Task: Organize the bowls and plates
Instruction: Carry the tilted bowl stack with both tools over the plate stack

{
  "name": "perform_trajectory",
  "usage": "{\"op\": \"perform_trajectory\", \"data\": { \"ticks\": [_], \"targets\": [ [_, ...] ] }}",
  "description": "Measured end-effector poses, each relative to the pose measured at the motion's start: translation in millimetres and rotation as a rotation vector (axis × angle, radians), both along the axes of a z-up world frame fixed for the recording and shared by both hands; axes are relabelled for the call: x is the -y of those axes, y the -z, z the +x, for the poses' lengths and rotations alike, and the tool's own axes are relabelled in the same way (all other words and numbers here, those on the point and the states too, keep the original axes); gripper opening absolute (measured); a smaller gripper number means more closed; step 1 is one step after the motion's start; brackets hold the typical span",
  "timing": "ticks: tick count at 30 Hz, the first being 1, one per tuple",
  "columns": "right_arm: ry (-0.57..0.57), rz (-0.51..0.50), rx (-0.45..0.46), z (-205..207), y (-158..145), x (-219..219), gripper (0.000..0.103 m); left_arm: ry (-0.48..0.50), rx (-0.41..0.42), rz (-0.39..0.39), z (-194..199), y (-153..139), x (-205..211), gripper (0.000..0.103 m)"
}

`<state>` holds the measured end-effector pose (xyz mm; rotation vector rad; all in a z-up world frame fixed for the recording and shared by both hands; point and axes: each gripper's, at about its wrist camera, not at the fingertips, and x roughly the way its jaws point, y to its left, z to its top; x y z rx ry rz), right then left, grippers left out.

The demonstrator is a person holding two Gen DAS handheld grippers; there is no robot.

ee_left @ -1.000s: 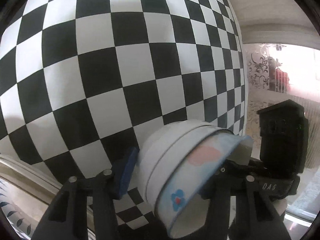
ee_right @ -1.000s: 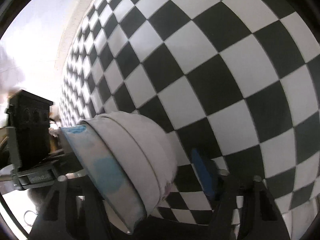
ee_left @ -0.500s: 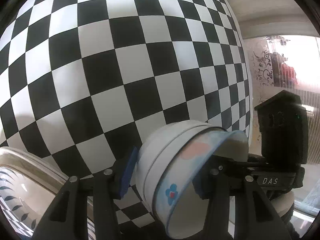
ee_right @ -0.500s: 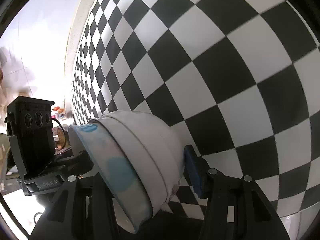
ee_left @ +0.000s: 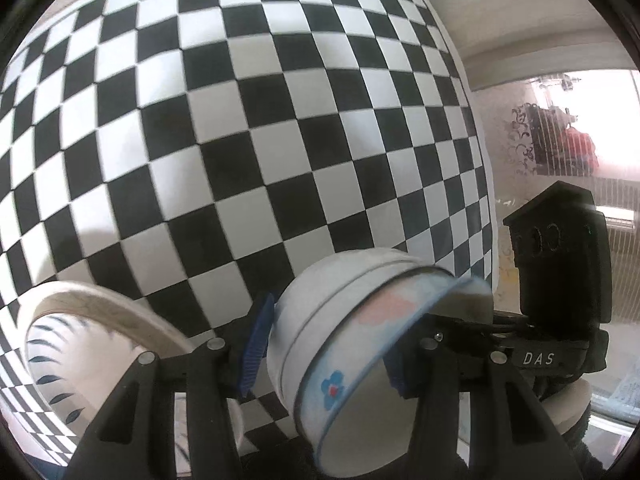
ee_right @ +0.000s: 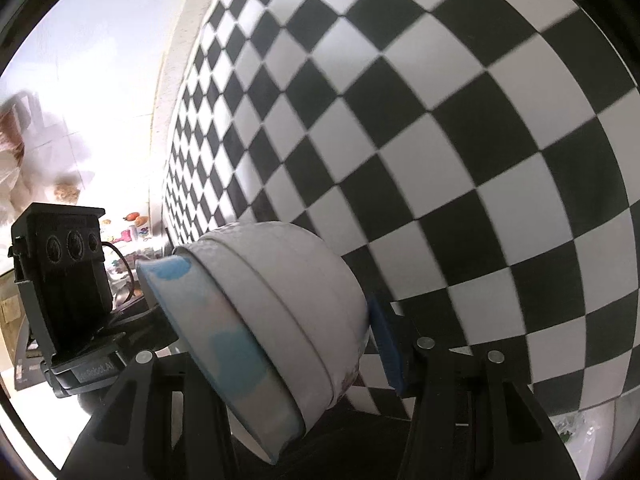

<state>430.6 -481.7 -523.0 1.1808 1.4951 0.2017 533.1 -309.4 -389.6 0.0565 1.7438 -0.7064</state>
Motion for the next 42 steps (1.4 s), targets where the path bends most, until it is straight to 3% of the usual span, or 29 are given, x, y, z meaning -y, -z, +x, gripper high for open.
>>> {"op": "perform_trajectory", "data": {
  "ticks": [9, 18, 25, 31, 42],
  "targets": [
    [-0.054, 0.033, 0.023, 26.9, -26.2, -52.6, 0.053, -0.043, 0.045, 0.014, 10.6, -29.6, -45.3, 0.046],
    [-0.152, 0.053, 0.033, 53.4, -43.6, -135.2, 0.053, -0.128, 0.066, 0.030, 12.8, -45.0, -117.6, 0.046],
    [-0.242, 0.033, 0.016, 72.0, -42.4, -200.9, 0.053, -0.221, 0.043, 0.036, 14.8, -31.8, -170.8, 0.046],
    [-0.301, -0.003, -0.017, 84.8, -29.2, -231.5, 0.053, -0.276, 0.003, 0.042, 15.2, -10.9, -191.5, 0.046],
    [-0.317, -0.040, -0.049, 92.9, -16.4, -229.7, 0.053, -0.305, -0.040, 0.036, 14.4, 8.3, -204.8, 0.046]
  ]
}}
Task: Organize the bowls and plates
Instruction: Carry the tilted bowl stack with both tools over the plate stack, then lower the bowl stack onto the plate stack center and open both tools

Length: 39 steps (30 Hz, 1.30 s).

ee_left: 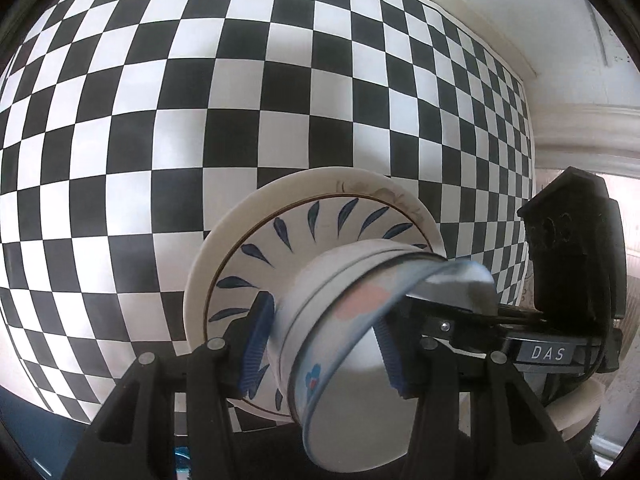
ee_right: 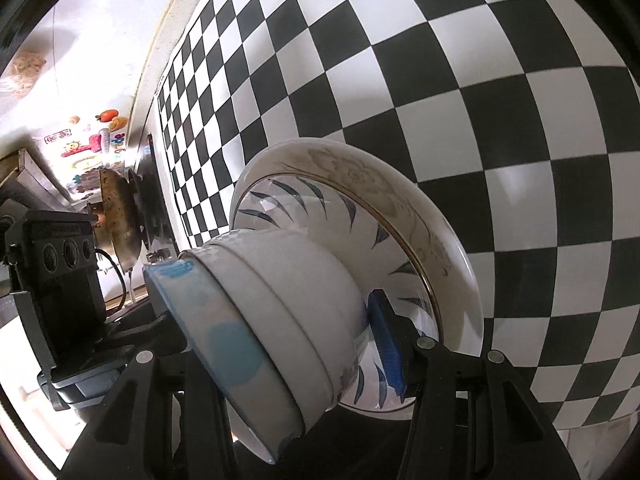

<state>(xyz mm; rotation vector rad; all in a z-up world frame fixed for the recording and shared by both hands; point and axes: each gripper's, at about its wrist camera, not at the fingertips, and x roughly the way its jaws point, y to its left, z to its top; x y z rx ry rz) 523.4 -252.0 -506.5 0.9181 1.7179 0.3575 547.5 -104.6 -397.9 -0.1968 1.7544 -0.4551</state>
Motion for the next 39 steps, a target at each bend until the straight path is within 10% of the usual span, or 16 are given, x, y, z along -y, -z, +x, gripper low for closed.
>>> {"op": "perform_trajectory", "data": {
  "ticks": [17, 39],
  "targets": [
    [-0.070, -0.112, 0.045, 13.1, -15.6, -9.5, 0.052, 0.000, 0.038, 0.029, -5.2, -6.0, -1.5, 0.046],
    [-0.178, -0.564, 0.290, -23.5, -125.5, -17.5, 0.052, -0.022, 0.435, 0.276, -41.8, -92.1, -13.1, 0.049]
  ]
}}
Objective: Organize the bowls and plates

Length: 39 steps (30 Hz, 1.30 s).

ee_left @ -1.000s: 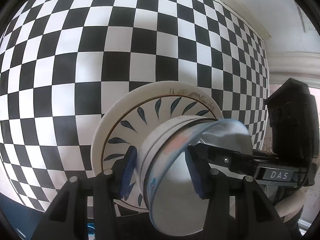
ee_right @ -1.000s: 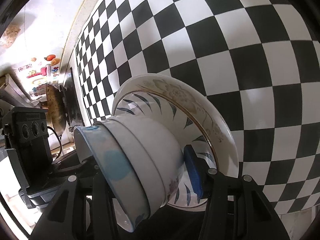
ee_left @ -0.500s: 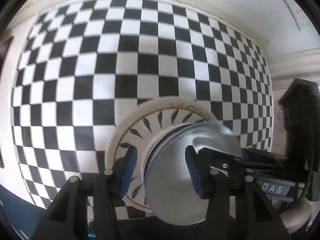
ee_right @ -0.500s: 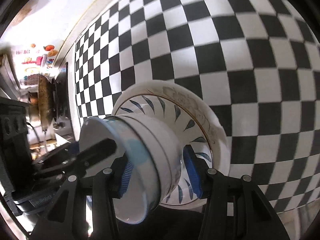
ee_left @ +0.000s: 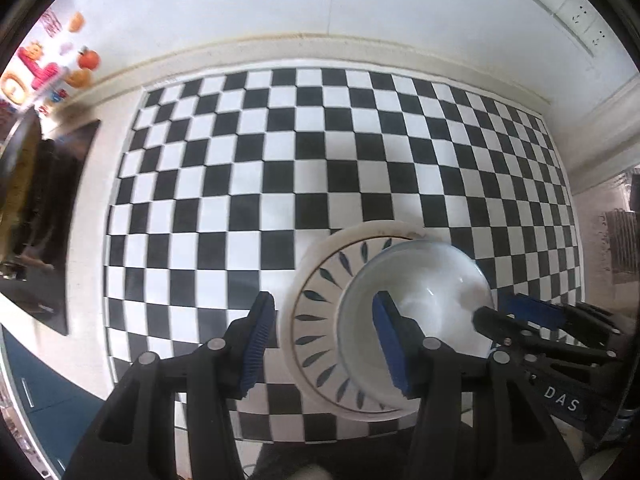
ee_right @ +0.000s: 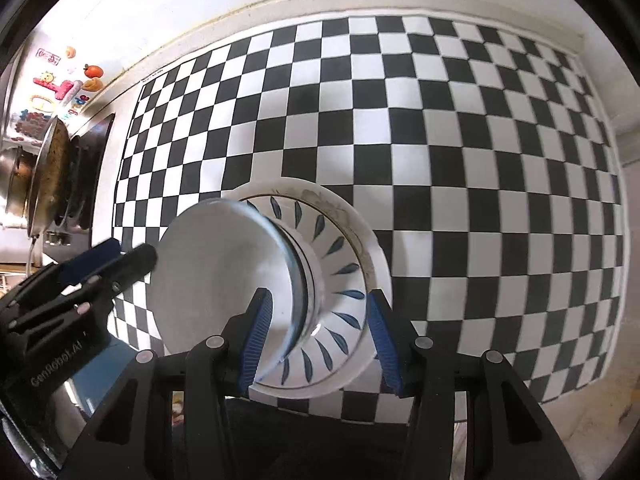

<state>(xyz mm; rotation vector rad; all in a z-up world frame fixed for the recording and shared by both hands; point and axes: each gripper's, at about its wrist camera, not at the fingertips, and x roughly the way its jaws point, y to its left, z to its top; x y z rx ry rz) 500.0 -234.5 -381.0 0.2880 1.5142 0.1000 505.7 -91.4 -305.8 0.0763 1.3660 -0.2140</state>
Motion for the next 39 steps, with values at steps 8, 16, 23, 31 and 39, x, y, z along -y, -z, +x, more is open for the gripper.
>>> {"op": "perform_trajectory", "data": {
  "ticks": [8, 16, 23, 31, 39],
  "targets": [
    [0.046, -0.077, 0.094, -23.2, -33.5, -4.4, 0.103, -0.003, 0.086, 0.000, -13.7, -21.0, -12.0, 0.080],
    [0.077, -0.176, 0.189, -42.5, -72.5, -19.8, 0.103, 0.002, 0.176, -0.013, -27.2, -41.7, -25.0, 0.081],
    [0.094, -0.198, 0.235, -69.4, -99.9, -28.4, 0.103, 0.025, 0.232, 0.006, -52.4, -54.8, -22.2, 0.081],
    [0.100, -0.217, 0.344, -114.3, -145.0, -28.5, 0.103, -0.019, 0.390, 0.008, -98.6, -97.5, -28.1, 0.081],
    [0.101, -0.236, 0.485, -170.7, -199.9, -30.6, 0.103, -0.051, 0.478, -0.002, -157.5, -140.2, -34.0, 0.098]
  ]
}}
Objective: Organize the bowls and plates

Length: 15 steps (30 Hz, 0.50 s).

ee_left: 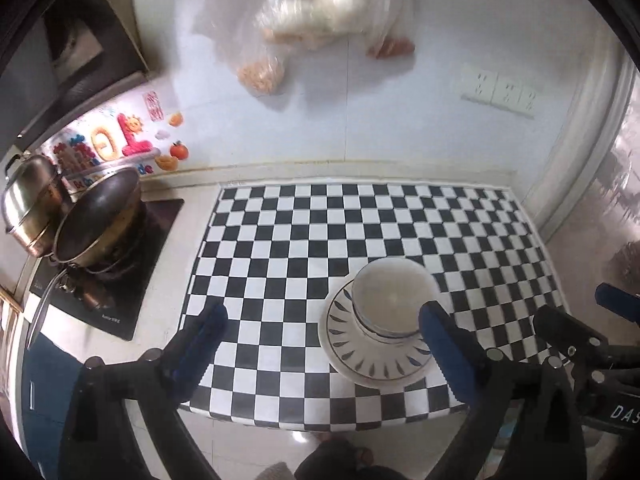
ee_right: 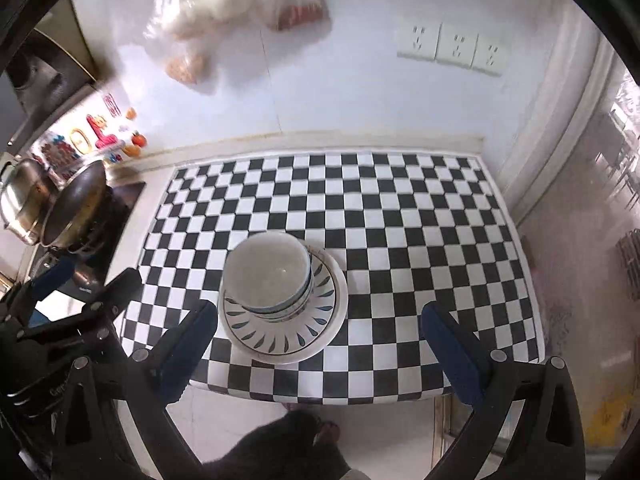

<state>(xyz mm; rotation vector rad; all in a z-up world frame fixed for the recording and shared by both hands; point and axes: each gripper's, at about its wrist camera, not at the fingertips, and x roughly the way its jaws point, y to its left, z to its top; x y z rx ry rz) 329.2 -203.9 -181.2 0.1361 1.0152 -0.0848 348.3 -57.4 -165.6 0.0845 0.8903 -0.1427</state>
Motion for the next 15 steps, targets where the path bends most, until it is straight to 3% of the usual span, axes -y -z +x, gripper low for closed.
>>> {"op": "perform_trajectory", "data": {
  "ticks": [15],
  "targets": [
    [0.018, -0.033, 0.137, -143.9, -69.5, -5.7, 0.103, -0.040, 0.165, -0.029, -129.9, -70.1, -22.3, 0.102]
  ]
}}
